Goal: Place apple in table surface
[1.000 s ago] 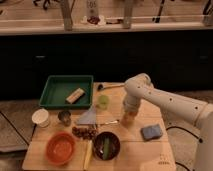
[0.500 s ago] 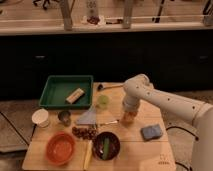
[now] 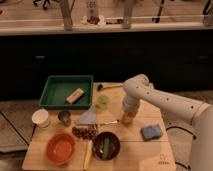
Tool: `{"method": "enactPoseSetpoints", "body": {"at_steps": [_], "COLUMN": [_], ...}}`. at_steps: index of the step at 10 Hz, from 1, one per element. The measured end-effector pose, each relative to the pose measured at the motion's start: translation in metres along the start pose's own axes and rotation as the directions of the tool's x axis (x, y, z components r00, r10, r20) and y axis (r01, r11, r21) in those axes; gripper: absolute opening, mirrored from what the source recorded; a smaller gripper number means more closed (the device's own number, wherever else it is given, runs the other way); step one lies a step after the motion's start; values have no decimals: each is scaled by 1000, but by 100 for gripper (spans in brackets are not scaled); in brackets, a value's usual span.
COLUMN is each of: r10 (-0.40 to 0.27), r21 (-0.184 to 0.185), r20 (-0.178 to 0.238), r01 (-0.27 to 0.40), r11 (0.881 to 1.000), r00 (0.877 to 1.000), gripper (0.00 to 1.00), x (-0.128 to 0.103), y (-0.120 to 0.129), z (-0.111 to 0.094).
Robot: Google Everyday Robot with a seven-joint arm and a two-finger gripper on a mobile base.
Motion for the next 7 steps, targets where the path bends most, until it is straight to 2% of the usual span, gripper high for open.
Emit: {"method": "enactPoseSetpoints", "body": {"at_steps": [7], "r10": [-8], "r21": [-4], "r20": [10], "r01": [8], "r11": [1000], "r00": [1000], "gripper": [80], "x": [0], "y": [0], "z": [0]}}
